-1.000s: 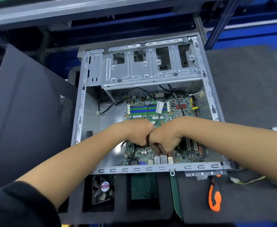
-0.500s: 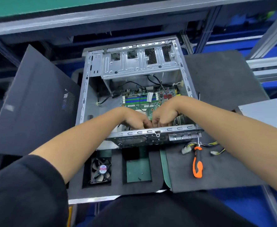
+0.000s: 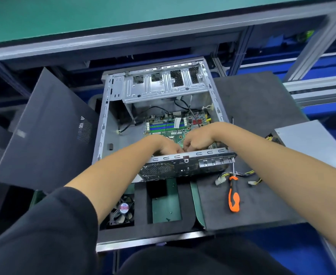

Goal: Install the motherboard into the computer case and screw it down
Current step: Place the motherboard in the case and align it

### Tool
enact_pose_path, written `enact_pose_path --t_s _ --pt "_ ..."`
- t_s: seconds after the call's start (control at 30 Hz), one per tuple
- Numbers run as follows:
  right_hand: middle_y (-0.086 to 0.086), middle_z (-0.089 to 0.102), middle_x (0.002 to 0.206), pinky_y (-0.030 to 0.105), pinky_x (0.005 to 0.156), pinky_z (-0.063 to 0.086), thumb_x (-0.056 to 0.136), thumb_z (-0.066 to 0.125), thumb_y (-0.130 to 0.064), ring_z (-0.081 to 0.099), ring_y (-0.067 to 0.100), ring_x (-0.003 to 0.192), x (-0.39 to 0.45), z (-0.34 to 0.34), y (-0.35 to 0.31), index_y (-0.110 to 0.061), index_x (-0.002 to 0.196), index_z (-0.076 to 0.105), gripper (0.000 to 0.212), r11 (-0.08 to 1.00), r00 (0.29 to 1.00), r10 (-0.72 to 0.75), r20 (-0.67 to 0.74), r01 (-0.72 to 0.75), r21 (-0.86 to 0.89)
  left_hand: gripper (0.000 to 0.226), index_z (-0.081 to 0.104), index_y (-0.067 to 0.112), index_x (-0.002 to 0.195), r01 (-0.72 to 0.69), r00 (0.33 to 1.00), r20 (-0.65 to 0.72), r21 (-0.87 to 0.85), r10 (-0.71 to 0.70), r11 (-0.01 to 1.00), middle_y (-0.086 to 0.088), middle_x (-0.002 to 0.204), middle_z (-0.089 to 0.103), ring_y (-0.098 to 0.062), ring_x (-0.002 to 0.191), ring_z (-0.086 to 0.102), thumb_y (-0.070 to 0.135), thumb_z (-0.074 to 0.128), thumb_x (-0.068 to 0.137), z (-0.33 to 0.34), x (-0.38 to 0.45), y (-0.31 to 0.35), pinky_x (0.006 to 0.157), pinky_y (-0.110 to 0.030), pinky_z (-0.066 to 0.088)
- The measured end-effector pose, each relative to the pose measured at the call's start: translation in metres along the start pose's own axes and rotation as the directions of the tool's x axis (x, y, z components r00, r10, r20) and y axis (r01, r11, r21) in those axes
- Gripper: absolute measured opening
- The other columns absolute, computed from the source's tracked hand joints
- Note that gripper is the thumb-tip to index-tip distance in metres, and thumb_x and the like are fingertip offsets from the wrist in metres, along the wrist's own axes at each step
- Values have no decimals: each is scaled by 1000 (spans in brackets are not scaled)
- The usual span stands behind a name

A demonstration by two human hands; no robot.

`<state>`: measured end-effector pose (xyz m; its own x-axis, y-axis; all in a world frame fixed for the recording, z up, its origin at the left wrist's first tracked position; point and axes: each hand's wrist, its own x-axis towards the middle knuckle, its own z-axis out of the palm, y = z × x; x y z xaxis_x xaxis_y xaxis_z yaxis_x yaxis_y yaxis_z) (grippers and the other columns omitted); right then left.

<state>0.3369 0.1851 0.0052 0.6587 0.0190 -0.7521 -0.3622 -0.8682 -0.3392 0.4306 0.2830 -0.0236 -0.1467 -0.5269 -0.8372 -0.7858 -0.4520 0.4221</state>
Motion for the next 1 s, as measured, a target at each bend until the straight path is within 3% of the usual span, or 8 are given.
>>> enact_pose_path --t_s 0.1,0.23,0.33,0.47,0.53,0.63,0.87,1.0 --pt "-4 46 73 25 57 33 97 45 -10 39 13 63 -5 3 0 -19 70 47 28 999 999 12 -37 -14 -31 21 51 11 115 48 998 51 -26 -47 998 -12 124 58 -17 91 60 13 56 94 -2 4 4 71 -24 51" --pt "-12 48 80 13 55 31 99 46 -13 46 8 72 -13 6 -1 -14 89 56 14 1000 989 2 -146 -3 -8 41 41 7 134 79 996 50 -47 -76 996 -11 136 50 -19 101 57 14 54 96 -4 4 6 74 -24 51" --pt "-6 53 81 17 55 34 96 46 -9 45 7 67 -20 10 -2 -13 86 58 16 1000 970 -6 -244 12 21 51 32 7 144 128 991 24 -7 -128 992 -10 146 39 -16 106 52 15 52 97 -4 1 14 71 -19 51" --pt "14 45 73 28 50 26 93 40 -1 30 16 56 -23 17 -5 3 80 57 22 998 954 37 -297 -21 55 58 20 13 150 249 966 -107 147 -235 957 -9 155 23 -24 135 34 32 44 100 -2 -2 23 104 -36 34" --pt "8 33 61 29 48 20 93 37 0 22 16 53 -26 19 -6 -4 62 42 32 998 939 34 -342 -17 53 59 19 13 150 345 930 -183 145 -317 927 -10 157 19 -27 140 27 44 32 102 0 -2 25 108 -38 27" --pt "4 27 56 29 48 18 92 37 -1 20 16 50 -26 22 -6 -10 59 33 35 996 914 33 -405 4 90 65 17 12 151 410 893 -258 130 -369 903 -9 159 14 -25 144 20 52 22 100 2 -3 27 111 -39 22" --pt "4 38 58 29 49 26 94 41 -6 31 16 52 -28 25 -4 -11 61 38 33 998 877 49 -478 -19 68 60 22 8 149 354 913 -242 74 -327 933 -13 155 24 -29 140 28 45 21 102 4 0 27 109 -40 26" --pt "3 36 57 29 48 25 92 43 -7 28 16 51 -23 27 -3 -11 60 36 32 992 862 76 -502 -13 129 45 31 2 141 258 948 -216 82 -236 963 -20 146 36 -30 129 41 27 31 103 4 0 27 99 -35 34"
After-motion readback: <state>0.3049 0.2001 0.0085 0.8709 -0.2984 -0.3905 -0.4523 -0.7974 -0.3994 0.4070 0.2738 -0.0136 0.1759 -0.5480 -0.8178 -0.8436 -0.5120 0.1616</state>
